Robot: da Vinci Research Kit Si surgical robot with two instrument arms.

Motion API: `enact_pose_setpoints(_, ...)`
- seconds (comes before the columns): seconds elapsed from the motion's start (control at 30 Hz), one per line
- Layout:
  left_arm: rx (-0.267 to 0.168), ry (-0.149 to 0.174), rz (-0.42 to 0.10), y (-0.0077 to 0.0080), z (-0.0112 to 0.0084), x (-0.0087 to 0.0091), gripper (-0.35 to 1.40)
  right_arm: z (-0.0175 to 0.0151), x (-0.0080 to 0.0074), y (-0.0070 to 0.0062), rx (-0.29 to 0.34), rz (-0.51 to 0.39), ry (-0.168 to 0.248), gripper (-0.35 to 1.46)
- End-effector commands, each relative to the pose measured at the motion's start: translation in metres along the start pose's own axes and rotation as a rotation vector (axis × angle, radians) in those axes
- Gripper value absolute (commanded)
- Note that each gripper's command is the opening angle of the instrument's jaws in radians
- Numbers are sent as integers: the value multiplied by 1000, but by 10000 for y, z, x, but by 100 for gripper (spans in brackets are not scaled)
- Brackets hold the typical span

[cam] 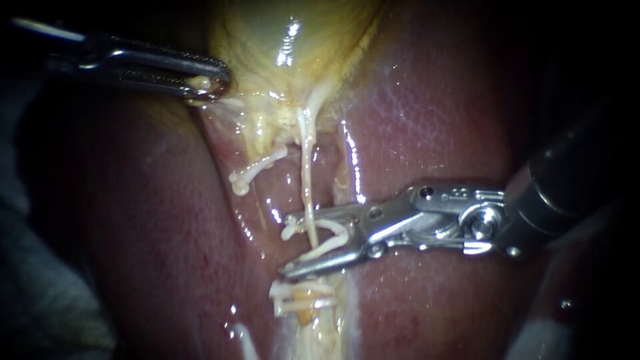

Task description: Clipping first clip right tube

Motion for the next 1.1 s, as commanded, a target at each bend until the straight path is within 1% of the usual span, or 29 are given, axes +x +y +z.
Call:
enact_pose_setpoints(0.03,0,0,0,0,0,0,-35,-2,1,-3,4,6,3,48)
enact_pose_setpoints(0.1,0,0,0,0,0,0,-35,-5,0,-7,10,23,7,46)
enact_pose_setpoints(0.17,0,0,0,0,0,0,-35,-8,0,-15,19,40,19,45)
enact_pose_setpoints(0.27,0,0,0,0,0,0,-35,-10,0,-21,33,45,16,43)
enact_pose_setpoints(0.37,0,0,0,0,0,0,-35,-11,-1,-25,45,55,11,41)
enact_pose_setpoints(0.5,0,0,0,0,0,-1,-35,-11,-1,-26,67,58,0,37)
enact_pose_setpoints(0.7,1,0,0,0,0,-1,-35,-12,-1,-26,100,83,-18,17)
enact_pose_setpoints(0.9,1,0,0,0,0,0,-35,-13,0,-26,100,89,-18,-1)
enact_pose_setpoints(1.0,1,0,0,0,0,0,-35,-14,-1,-27,100,106,-20,-13)
enact_pose_setpoints(1.03,1,0,0,0,0,0,-35,-14,-1,-27,100,124,-21,-22)
enact_pose_setpoints(1.1,1,0,0,0,0,0,-35,-15,-1,-28,100,188,-27,-35)
